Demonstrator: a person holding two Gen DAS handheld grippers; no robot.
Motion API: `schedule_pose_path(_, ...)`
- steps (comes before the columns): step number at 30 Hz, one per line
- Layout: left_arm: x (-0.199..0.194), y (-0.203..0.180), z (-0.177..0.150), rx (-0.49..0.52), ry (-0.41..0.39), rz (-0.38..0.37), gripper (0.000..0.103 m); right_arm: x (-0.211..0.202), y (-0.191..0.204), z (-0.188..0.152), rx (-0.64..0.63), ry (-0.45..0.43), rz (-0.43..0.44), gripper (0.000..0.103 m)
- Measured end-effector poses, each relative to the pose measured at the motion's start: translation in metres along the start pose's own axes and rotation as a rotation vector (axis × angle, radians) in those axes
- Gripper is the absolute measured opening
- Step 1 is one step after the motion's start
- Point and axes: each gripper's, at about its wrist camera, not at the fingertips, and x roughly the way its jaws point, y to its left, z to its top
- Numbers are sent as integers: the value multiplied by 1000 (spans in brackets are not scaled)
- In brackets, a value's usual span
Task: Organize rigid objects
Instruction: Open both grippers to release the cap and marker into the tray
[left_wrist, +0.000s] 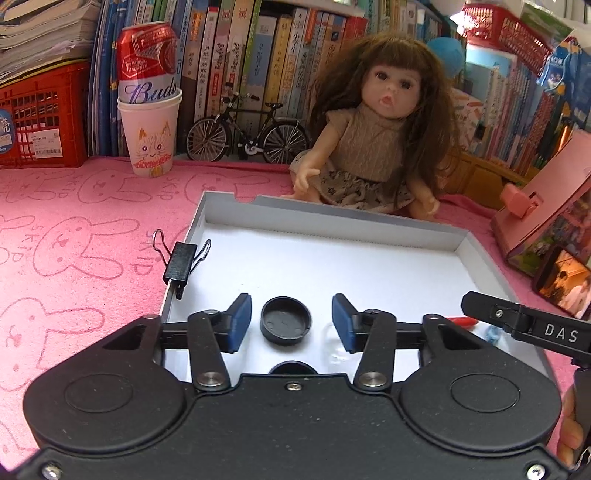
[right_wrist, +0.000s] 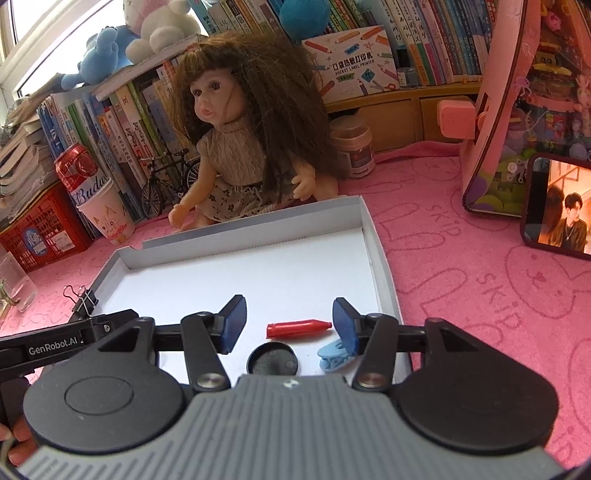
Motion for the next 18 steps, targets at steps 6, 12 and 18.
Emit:
schedule_pose_path(6, -24, -4, -2, 19, -41, -36, 70, -19, 3, -2, -13, -39, 31, 82)
schedule_pose_path(12, -49, -8, -10, 48, -76, -52, 78, -42, 8, -10, -76, -91, 26, 87)
schedule_pose_path(18, -74, -13, -26, 82, -113, -51, 80, -65, 11, -19, -107, -119, 42, 95)
